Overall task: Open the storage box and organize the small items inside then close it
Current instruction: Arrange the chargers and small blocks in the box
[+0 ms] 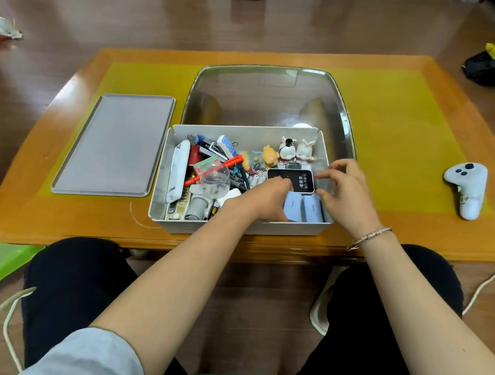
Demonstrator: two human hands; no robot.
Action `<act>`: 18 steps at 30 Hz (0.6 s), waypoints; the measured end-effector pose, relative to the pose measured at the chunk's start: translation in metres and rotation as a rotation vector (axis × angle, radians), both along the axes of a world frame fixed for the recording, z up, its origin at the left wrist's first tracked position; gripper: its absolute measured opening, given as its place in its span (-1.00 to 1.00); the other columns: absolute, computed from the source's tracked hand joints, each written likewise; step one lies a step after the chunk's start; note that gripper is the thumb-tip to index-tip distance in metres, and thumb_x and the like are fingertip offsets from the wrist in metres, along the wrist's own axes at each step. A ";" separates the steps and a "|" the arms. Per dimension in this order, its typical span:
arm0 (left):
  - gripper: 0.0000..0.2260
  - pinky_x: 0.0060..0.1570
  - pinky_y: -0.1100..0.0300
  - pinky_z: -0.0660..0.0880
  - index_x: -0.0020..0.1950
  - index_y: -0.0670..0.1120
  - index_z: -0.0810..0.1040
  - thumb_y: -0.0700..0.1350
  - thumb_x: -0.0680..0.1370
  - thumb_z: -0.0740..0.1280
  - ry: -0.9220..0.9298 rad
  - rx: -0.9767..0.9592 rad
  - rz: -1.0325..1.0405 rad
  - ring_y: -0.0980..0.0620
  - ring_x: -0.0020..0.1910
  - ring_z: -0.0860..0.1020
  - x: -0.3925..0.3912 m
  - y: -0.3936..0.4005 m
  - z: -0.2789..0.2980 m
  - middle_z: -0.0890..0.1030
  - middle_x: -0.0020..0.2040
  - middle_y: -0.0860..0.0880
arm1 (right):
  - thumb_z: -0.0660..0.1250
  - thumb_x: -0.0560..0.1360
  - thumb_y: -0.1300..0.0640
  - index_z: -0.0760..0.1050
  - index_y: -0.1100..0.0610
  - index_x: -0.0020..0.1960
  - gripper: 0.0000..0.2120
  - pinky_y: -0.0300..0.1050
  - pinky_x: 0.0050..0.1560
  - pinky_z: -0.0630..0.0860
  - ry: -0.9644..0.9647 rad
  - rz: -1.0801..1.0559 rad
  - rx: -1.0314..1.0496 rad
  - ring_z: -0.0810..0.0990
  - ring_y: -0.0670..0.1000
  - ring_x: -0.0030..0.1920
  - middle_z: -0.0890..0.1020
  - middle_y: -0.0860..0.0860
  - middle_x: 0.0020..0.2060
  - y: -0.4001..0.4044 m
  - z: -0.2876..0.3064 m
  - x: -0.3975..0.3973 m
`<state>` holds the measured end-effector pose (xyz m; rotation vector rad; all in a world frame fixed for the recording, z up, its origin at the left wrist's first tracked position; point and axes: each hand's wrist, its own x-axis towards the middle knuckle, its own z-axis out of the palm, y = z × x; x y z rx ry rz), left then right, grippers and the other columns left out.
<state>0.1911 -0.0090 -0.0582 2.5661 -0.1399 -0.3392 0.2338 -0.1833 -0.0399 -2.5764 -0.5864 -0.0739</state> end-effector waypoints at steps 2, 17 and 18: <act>-0.49 -0.11 0.15 0.35 0.17 -0.14 0.43 -0.01 0.35 0.55 0.026 0.013 0.002 -0.02 -0.02 0.42 0.001 -0.001 -0.003 0.45 0.06 -0.09 | 0.44 0.41 0.24 0.57 0.11 0.10 -0.73 -0.08 0.28 0.38 0.016 0.005 0.003 0.40 0.03 0.21 0.41 0.04 0.13 0.000 -0.002 0.001; -0.38 0.12 0.16 0.40 0.43 -0.02 0.36 0.30 0.49 0.28 0.141 -0.118 0.063 -0.02 0.21 0.49 -0.030 0.002 0.013 0.49 0.33 -0.07 | 0.31 0.49 0.27 0.56 0.14 0.10 -0.79 -0.07 0.10 0.48 0.029 0.009 -0.022 0.47 0.05 0.15 0.37 0.05 0.17 -0.004 0.002 -0.007; -0.32 0.12 0.15 0.40 0.45 0.01 0.33 0.36 0.45 0.27 0.176 -0.081 0.036 -0.02 0.23 0.48 -0.032 0.000 0.012 0.46 0.36 -0.05 | 0.27 0.50 0.27 0.56 0.13 0.11 -0.79 -0.08 0.06 0.48 0.044 -0.001 -0.041 0.49 0.06 0.13 0.38 0.06 0.18 -0.003 0.002 -0.007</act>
